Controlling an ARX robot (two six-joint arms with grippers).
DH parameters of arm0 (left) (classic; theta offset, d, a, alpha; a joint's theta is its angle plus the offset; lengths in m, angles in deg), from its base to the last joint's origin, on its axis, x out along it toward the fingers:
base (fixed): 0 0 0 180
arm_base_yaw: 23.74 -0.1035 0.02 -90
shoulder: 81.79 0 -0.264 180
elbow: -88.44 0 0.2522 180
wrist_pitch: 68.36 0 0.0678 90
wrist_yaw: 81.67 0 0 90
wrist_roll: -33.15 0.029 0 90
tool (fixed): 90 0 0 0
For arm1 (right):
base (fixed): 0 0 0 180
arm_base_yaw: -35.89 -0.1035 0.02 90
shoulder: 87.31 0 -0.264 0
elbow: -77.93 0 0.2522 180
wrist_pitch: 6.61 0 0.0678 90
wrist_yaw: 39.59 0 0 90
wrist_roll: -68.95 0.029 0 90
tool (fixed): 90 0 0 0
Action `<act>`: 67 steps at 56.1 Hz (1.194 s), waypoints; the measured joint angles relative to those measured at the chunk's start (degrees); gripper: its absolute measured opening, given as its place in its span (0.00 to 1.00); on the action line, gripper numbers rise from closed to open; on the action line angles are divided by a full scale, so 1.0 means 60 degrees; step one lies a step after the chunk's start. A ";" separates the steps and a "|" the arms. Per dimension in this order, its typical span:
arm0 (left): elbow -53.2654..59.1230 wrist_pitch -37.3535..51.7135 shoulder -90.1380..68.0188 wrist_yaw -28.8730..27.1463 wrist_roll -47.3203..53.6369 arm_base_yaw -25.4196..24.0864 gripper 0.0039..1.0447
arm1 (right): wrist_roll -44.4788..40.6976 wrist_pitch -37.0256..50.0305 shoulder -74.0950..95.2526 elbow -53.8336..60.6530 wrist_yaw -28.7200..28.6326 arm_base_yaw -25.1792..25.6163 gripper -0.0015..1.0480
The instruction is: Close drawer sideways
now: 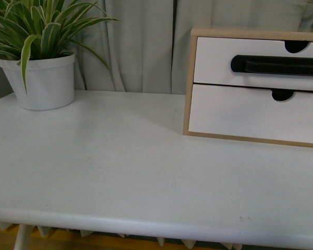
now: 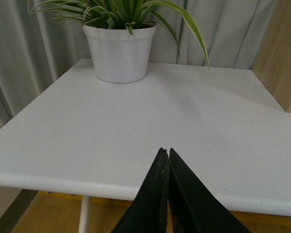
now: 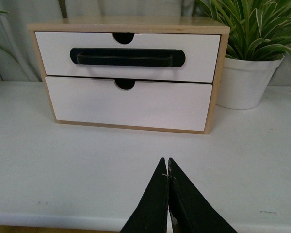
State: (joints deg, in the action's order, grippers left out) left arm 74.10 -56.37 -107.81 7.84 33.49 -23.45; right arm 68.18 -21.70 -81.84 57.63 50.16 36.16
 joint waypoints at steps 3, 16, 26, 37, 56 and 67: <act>0.0000 -0.0357 0.0419 0.0062 -0.0018 -0.0011 0.04 | 0.0004 0.0022 -0.0084 0.0138 -0.0004 0.0000 0.01; 0.0000 -0.1246 0.1326 0.0080 -0.0036 -0.0025 0.04 | 0.0007 0.0091 -0.0324 0.0412 0.0000 0.0000 0.01; 0.0000 -0.1810 0.1891 0.0076 -0.0040 -0.0025 0.04 | 0.0007 0.0124 -0.0463 0.0586 0.0000 0.0000 0.01; 0.0000 -0.2295 0.2371 0.0073 -0.0040 -0.0025 0.04 | 0.0011 0.0186 -0.0852 0.1013 0.0000 -0.0007 0.01; -0.0004 -0.4244 0.4266 0.0084 -0.0047 -0.0025 0.04 | 0.0015 0.0186 -0.0874 0.1024 0.0000 -0.0007 0.01; -0.0004 -0.4273 0.4284 0.0080 -0.0047 -0.0025 0.04 | 0.0015 0.0186 -0.0878 0.1024 0.0004 -0.0007 0.01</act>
State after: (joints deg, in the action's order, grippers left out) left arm 74.08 -82.00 -82.11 8.32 33.21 -23.60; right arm 68.27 -20.58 -87.11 63.77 50.18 36.12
